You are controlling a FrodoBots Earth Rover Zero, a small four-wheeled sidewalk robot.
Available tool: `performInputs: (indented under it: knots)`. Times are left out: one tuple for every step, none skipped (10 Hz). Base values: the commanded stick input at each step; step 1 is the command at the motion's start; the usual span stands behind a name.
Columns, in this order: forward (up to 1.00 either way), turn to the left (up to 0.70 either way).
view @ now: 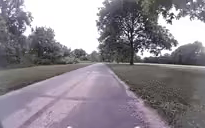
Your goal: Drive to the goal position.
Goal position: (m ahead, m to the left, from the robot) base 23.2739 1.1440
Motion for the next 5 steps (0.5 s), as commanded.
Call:
performInputs:
  knots:
    - [0.68,0.00]
    - [0.68,0.00]
    - [0.68,0.00]
    - [0.68,0.00]
    - [0.68,0.00]
